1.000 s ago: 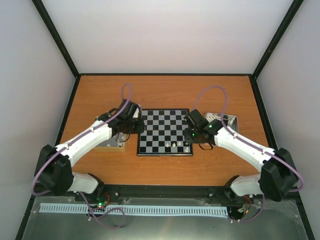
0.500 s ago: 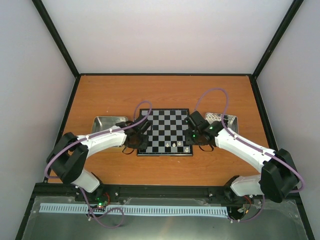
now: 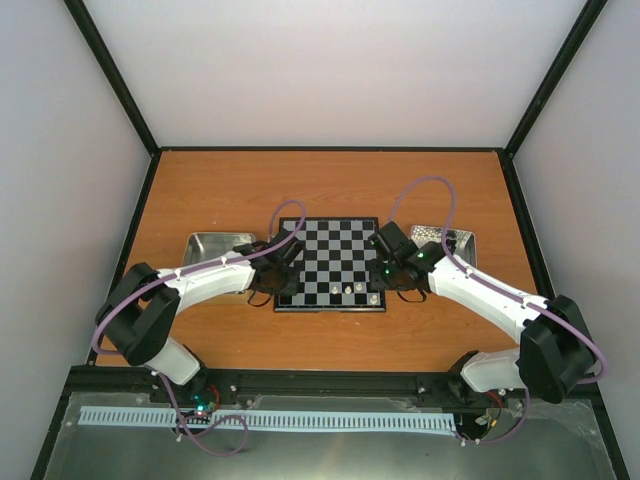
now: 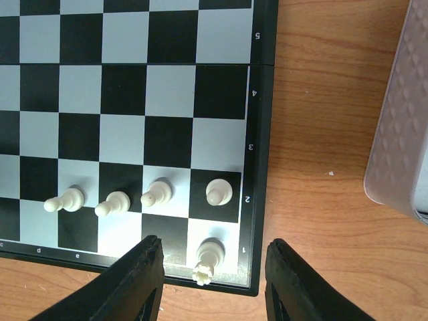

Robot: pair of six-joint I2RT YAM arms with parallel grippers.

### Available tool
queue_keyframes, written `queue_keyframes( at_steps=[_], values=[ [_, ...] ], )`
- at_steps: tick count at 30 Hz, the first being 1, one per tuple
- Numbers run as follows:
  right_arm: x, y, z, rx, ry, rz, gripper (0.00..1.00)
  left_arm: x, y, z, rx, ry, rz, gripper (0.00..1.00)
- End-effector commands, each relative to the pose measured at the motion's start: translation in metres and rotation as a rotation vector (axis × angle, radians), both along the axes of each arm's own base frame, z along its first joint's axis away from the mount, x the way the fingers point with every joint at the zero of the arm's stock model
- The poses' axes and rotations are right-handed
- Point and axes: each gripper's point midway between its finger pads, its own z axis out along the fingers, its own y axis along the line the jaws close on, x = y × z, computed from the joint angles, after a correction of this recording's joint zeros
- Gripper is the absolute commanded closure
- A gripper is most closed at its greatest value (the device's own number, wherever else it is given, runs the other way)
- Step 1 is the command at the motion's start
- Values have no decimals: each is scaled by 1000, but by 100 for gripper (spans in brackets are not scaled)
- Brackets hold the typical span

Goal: Set up the chess pieces on the board
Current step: Place the chess piece on the chessboard.

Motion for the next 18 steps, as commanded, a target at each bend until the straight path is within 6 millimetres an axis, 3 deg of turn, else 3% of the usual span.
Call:
queue_keyframes(
  at_steps=[1,8,11,13,18],
  values=[
    [7,0,5,4,-19,-14,57,-11,14,-10,78,37,3,96],
    [6,1,3,11,-13,-11,57,-10,6,-5,49,47,-5,87],
    [5,0,3,8,-15,-12,57,-9,5,2,50,45,-5,77],
    [5,0,4,11,-21,-11,57,-6,5,13,50,33,1,64],
    [5,5,5,41,-17,1,57,13,-15,60,-29,-29,-1,54]
  ],
)
